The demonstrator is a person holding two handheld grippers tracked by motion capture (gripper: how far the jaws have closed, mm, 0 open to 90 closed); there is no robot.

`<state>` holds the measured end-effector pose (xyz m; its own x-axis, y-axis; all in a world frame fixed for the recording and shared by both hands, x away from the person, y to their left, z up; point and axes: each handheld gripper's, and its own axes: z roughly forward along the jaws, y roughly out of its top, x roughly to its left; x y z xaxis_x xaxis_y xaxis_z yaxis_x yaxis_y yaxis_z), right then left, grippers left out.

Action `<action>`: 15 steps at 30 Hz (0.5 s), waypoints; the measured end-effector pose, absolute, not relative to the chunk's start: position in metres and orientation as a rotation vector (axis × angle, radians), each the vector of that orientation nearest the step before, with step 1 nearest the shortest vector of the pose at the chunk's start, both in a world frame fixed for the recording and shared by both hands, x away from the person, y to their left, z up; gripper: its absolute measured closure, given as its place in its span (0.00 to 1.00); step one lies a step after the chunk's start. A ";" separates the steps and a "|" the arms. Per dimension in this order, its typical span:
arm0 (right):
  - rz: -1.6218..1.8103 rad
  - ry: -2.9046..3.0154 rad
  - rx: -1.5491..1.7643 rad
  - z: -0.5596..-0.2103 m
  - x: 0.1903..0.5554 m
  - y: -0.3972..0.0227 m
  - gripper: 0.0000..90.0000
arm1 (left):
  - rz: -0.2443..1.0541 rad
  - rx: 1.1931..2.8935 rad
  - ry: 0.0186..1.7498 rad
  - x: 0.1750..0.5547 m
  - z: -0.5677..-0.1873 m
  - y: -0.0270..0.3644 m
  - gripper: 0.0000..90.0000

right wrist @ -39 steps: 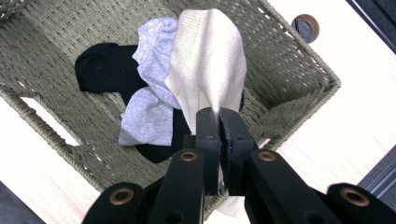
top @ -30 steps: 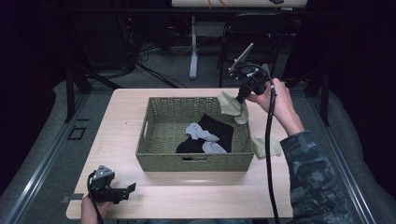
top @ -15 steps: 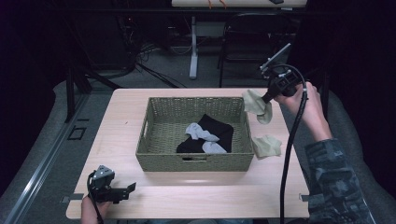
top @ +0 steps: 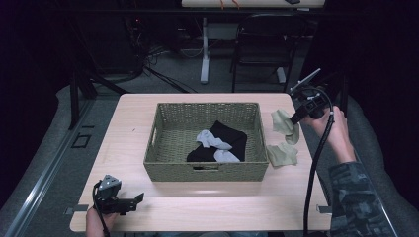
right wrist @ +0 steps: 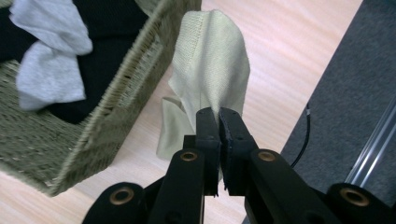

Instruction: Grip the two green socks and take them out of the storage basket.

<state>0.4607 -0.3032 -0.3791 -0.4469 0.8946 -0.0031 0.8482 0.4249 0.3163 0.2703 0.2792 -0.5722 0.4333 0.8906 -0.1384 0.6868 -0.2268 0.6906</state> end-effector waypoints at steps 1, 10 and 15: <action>0.406 2.504 1.564 -0.391 0.463 -0.304 0.97 | 0.374 1.992 1.327 0.270 -0.572 0.279 0.01; 0.385 2.509 1.602 -0.429 0.470 -0.301 0.97 | 0.370 1.995 1.327 0.270 -0.572 0.280 0.01; 0.363 2.526 1.605 -0.440 0.475 -0.301 0.97 | 0.374 1.997 1.329 0.270 -0.572 0.280 0.01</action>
